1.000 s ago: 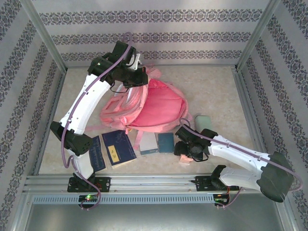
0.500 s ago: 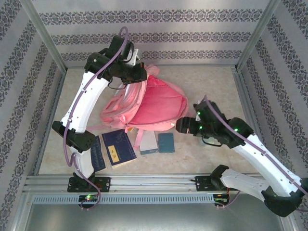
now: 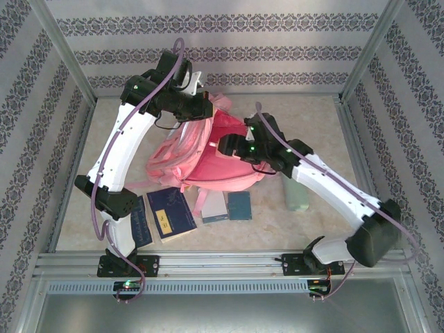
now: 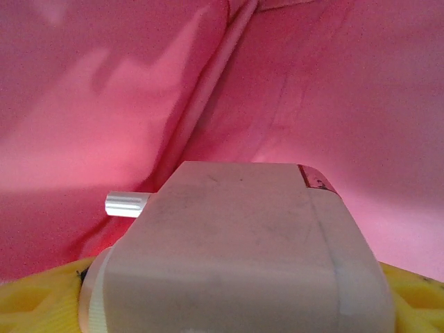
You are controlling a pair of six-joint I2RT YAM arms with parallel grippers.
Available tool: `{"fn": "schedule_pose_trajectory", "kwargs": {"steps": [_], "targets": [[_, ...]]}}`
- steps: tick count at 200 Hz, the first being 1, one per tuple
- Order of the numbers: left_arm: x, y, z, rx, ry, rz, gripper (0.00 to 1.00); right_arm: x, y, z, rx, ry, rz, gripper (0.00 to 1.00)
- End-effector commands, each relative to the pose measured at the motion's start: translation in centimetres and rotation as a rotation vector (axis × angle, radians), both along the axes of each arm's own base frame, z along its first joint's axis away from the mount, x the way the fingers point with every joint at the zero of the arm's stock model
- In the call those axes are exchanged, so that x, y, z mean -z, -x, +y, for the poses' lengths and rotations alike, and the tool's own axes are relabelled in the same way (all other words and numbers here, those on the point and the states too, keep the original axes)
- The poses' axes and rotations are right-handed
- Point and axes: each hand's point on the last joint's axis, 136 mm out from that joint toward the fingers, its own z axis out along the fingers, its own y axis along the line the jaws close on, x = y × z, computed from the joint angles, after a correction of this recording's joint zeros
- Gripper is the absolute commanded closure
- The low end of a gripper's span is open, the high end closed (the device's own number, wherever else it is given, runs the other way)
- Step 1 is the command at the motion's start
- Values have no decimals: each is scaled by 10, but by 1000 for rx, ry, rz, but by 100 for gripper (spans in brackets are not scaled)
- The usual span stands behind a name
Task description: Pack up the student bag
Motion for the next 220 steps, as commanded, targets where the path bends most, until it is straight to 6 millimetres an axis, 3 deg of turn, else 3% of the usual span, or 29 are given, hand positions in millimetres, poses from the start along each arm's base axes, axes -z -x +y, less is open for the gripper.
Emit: {"fn": "schedule_pose_trajectory", "kwargs": {"steps": [1, 46, 75, 102, 115, 124, 140, 171, 220], "targets": [[-62, 13, -4, 61, 130, -176, 100, -36, -36, 23, 59, -161, -94, 29], [-79, 17, -5, 72, 168, -224, 100, 5, -67, 53, 199, -232, 104, 27], [-87, 12, -7, 65, 185, -243, 100, 26, -74, 69, 271, -290, 207, 27], [-91, 8, -8, 62, 193, -253, 100, 41, -75, 83, 288, -326, 284, 20], [-91, 7, -9, 66, 197, -253, 100, 40, -75, 93, 254, -335, 291, 14], [-91, 6, -9, 63, 199, -254, 100, 38, -75, 101, 220, -339, 293, 3], [-90, 4, -9, 63, 200, -250, 100, 38, -71, 105, 186, -325, 295, 2], [-87, 3, -4, 53, 188, -245, 100, 33, -65, 93, 175, -253, 251, 2], [-85, 0, 8, 24, 175, -236, 100, -6, -48, 59, 76, -35, 66, 2]]}}
